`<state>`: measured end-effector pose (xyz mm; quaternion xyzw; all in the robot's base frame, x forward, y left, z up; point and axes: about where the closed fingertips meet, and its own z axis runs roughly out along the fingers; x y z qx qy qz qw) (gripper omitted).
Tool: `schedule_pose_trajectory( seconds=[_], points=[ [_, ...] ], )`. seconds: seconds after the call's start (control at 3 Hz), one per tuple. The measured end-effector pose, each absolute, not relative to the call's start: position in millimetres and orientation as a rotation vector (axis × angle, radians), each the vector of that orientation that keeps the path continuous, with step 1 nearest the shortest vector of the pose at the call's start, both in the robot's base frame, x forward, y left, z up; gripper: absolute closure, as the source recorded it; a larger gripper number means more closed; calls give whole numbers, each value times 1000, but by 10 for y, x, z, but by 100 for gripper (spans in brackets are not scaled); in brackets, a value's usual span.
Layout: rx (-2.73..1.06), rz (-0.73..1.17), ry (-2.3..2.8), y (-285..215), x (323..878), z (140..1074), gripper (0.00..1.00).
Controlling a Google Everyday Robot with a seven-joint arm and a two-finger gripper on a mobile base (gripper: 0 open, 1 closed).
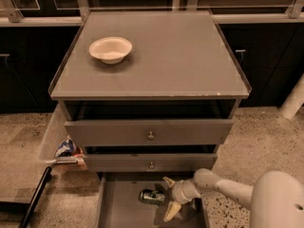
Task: Pick green can from bottom drawer and place on counter
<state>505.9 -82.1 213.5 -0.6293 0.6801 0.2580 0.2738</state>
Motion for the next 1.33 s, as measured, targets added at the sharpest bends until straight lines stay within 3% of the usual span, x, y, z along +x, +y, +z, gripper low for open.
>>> schedule_pose_trajectory(
  seconds=[1.33],
  points=[
    [-1696, 584, 1749, -455, 5378, 1576, 0]
  ],
)
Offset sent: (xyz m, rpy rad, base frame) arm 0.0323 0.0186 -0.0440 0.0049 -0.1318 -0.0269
